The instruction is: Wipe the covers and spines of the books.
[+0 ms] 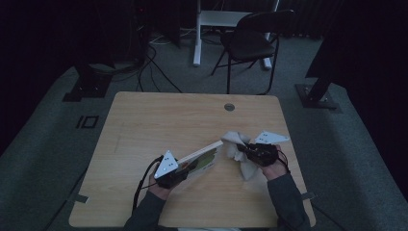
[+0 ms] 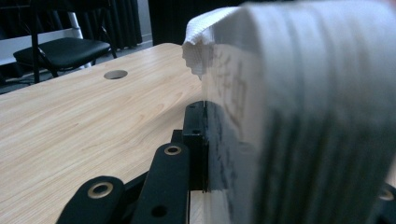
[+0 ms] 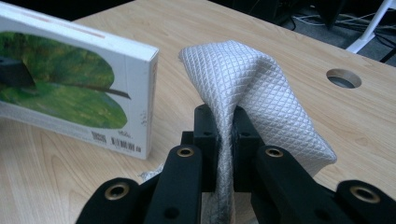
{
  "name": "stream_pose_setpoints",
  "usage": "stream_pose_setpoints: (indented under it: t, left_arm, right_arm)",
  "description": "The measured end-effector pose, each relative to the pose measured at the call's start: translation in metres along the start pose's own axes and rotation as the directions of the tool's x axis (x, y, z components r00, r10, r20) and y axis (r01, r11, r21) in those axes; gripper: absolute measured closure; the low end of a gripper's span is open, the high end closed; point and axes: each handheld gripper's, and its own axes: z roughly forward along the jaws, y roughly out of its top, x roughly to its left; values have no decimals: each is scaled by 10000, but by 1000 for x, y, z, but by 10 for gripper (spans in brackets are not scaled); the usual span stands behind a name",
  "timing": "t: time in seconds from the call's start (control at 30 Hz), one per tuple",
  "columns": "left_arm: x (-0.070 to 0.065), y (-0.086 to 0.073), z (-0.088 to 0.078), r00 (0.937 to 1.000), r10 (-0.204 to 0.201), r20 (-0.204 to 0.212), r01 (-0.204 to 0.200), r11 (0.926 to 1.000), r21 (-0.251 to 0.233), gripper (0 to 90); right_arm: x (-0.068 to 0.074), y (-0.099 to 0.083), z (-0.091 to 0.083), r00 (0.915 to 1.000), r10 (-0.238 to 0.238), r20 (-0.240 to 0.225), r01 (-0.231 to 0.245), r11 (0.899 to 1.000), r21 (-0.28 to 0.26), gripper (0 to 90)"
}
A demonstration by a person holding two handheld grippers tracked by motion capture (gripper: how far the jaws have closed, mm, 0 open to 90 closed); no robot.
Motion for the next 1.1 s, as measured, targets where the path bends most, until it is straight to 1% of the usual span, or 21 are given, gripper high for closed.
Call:
stream_pose_setpoints:
  t: [0.2,0.3,0.63,0.7,0.83,0.9,0.97,1.1]
  left_arm:
    - [2,1,-2,10000,-12,-51,12,10000,15,781]
    - [4,2,-3,9999,-84,-62,84,10000,-24,781]
    - [6,2,-4,9998,-190,-114,190,9998,-19,781]
    - [5,2,-4,9998,-167,-108,167,9999,6,781]
    - [4,1,-2,9999,-148,-34,148,9999,42,780]
    - [3,1,-1,9999,-147,2,147,9999,43,781]
    - [2,1,0,9999,-138,57,138,9999,64,781]
    - [1,2,0,9999,-122,115,121,9999,55,781]
  right_arm:
    - [4,1,2,9995,-313,76,311,9993,216,843]
    - [5,1,2,9992,-387,113,384,9989,269,843]
    - [10,3,2,9977,-679,33,678,9969,392,842]
    - [12,3,2,9968,-800,-42,801,9961,380,842]
    - [17,6,2,9935,-1110,-262,1115,9936,191,840]
    - [18,7,2,9930,-1139,-325,1144,9933,143,840]
    - [21,8,1,9901,-1313,-504,1312,9913,-41,839]
    - [23,9,3,9895,-1346,-532,1344,9909,-65,838]
